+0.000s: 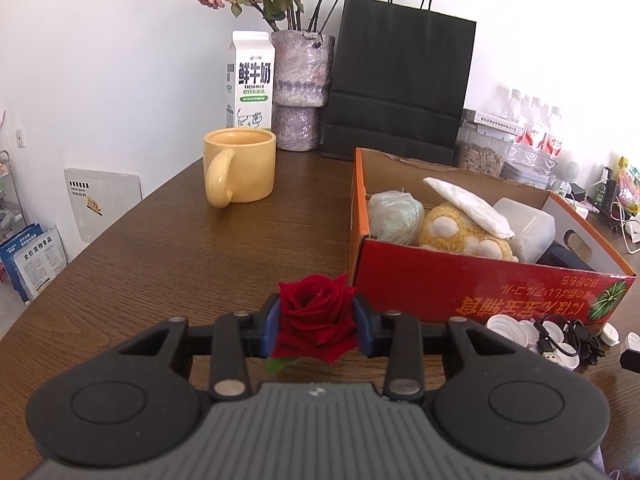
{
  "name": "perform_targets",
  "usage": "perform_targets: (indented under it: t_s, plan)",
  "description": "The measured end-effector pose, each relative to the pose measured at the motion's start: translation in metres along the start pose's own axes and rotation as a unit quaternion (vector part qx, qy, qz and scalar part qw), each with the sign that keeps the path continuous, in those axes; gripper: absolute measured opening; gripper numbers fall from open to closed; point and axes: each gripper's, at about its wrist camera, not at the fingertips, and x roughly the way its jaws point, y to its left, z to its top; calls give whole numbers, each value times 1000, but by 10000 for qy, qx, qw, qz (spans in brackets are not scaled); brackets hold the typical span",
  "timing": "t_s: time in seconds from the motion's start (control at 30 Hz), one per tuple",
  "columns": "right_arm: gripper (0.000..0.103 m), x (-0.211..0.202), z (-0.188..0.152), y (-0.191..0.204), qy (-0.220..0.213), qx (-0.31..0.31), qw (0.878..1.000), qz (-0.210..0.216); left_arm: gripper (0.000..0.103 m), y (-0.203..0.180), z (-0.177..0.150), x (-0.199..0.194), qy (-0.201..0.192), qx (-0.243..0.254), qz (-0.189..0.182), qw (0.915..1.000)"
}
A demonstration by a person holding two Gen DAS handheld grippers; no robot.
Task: Organize objects
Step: 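Carry the rose and cap into the cardboard box and release both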
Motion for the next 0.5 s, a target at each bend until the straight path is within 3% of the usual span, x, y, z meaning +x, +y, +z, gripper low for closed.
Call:
perform_targets:
  t_s: [0.5]
  plan:
    - [39,-17,34,10,-546,-196,9983,70,38,-21,27,-22,-505,117,-295,9982]
